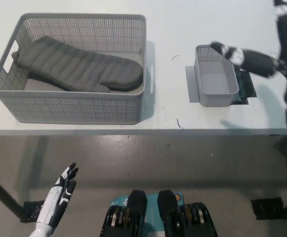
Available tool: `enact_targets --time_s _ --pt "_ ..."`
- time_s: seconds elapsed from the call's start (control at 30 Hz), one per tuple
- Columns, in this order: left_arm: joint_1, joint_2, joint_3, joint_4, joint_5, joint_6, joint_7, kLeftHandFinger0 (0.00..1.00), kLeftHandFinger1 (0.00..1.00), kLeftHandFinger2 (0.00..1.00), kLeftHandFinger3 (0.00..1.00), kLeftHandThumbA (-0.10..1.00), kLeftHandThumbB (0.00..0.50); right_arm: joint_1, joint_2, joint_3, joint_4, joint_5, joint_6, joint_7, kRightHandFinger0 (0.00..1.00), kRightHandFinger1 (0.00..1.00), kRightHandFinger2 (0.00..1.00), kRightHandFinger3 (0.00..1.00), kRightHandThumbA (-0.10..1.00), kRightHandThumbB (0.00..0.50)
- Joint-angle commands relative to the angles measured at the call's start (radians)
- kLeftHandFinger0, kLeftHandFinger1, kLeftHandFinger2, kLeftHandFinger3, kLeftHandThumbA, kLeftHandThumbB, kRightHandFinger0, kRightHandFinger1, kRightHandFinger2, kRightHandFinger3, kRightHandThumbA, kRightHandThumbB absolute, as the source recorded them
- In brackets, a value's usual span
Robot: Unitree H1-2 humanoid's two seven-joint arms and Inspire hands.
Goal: Usethe right hand to pick up a oven gloves on top of a leveled container and place it into another larger container on the left side
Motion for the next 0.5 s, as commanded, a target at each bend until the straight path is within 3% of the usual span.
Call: enact_targets --time_s 0.0,0.13,0.27,0.43,0.47 --pt "-0.064 0.012 0.001 -0.035 0.011 -0.021 0.005 1.00 1.00 1.00 1.00 1.00 0.500 0.117 -0.071 -0.121 -0.643 0.425 -0.096 -0.074 1.00 1.00 1.00 1.00 1.00 0.301" --pt "-0.074 0.012 0.000 -0.024 0.007 -0.034 0.003 1.00 1.00 1.00 1.00 1.00 0.500 0.298 -0.004 -0.068 -0.588 0.393 -0.159 -0.061 1.00 1.00 1.00 1.00 1.00 0.290" --pt "-0.077 0.012 -0.001 -0.030 0.017 -0.026 0.006 1.00 1.00 1.00 1.00 1.00 0.500 0.468 0.020 -0.008 -0.439 0.365 -0.291 -0.024 1.00 1.00 1.00 1.00 1.00 0.197" --pt "-0.079 0.014 0.000 -0.031 0.013 -0.034 0.005 1.00 1.00 1.00 1.00 1.00 0.500 0.595 0.071 0.041 -0.253 0.386 -0.293 0.017 1.00 1.00 1.00 1.00 1.00 0.253" --pt "-0.081 0.014 -0.001 -0.034 0.010 -0.031 0.002 1.00 1.00 1.00 1.00 1.00 0.500 0.623 0.084 0.047 -0.169 0.342 -0.310 0.017 1.00 1.00 1.00 1.00 1.00 0.215"
